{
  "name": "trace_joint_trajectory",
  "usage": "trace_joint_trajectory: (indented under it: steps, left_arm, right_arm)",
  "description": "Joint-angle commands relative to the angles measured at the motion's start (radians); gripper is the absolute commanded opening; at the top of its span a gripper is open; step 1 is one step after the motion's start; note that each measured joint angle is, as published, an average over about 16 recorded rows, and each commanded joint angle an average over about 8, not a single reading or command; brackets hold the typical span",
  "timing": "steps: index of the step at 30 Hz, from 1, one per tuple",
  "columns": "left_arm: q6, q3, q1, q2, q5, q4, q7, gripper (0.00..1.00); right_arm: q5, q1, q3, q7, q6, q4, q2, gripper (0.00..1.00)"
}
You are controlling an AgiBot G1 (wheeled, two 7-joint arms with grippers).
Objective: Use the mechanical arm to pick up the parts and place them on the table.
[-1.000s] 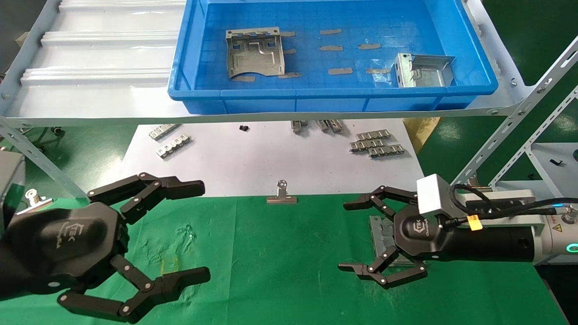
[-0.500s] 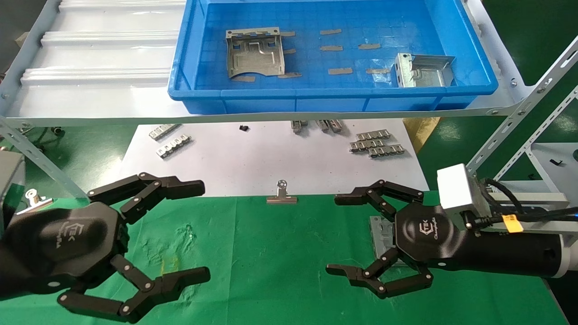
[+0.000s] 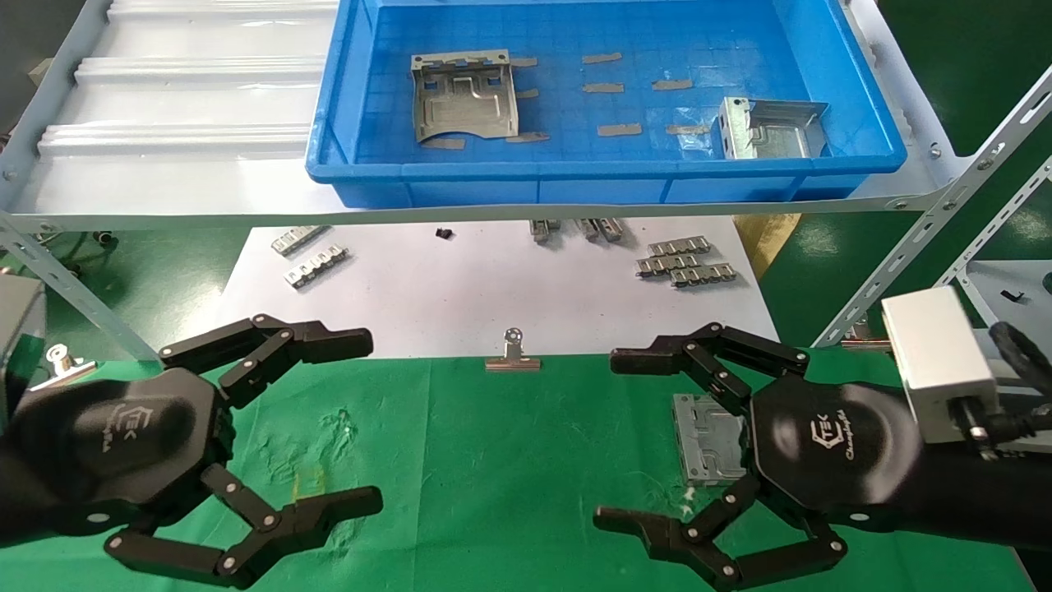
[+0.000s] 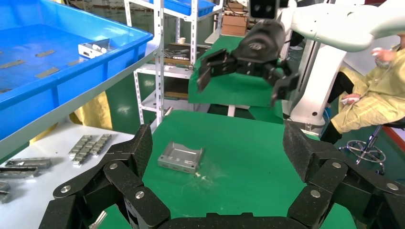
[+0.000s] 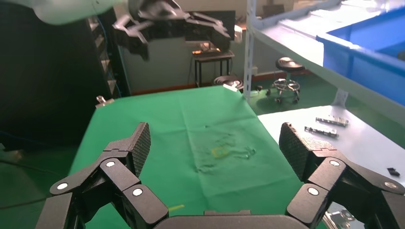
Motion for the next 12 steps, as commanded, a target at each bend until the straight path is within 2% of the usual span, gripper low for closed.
trace_joint_trajectory:
  steps: [1,12]
  left_arm:
    - [0.0,0.0,0.0,0.0,0.0,0.0,0.0,1.0]
    - [0.0,0.0,0.0,0.0,0.0,0.0,0.0,1.0]
  right_arm:
    - [0.008,-0.024,0.032,0.025,0.003,0.036,0.01,1.0]
    - [0.038,-0.104,0.141,0.102,0.011,0.158,0.041,1.0]
